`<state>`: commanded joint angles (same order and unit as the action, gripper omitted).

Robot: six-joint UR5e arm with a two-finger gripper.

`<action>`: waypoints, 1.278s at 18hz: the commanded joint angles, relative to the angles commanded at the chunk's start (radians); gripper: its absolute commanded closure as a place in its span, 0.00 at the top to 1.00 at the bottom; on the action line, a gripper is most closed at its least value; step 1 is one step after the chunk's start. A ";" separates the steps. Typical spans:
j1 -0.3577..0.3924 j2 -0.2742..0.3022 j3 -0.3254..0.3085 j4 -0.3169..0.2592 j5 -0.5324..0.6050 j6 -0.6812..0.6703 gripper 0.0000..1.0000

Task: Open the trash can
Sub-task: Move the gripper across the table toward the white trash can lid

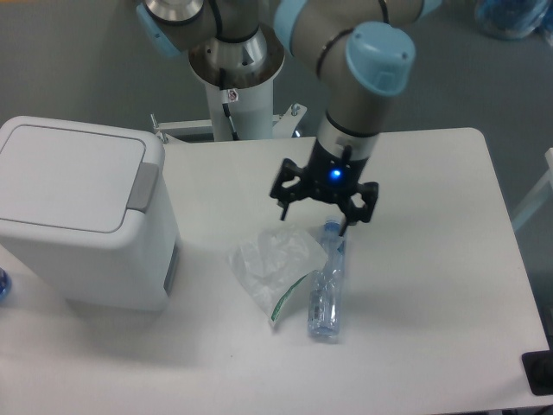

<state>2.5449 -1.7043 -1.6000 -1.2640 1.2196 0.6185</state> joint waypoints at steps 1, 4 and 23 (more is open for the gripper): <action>-0.002 0.017 0.003 0.002 -0.026 -0.060 1.00; -0.012 0.044 0.012 0.002 -0.040 -0.175 1.00; -0.173 0.117 -0.064 0.051 -0.095 -0.290 1.00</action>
<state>2.3716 -1.5876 -1.6644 -1.2134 1.1244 0.3283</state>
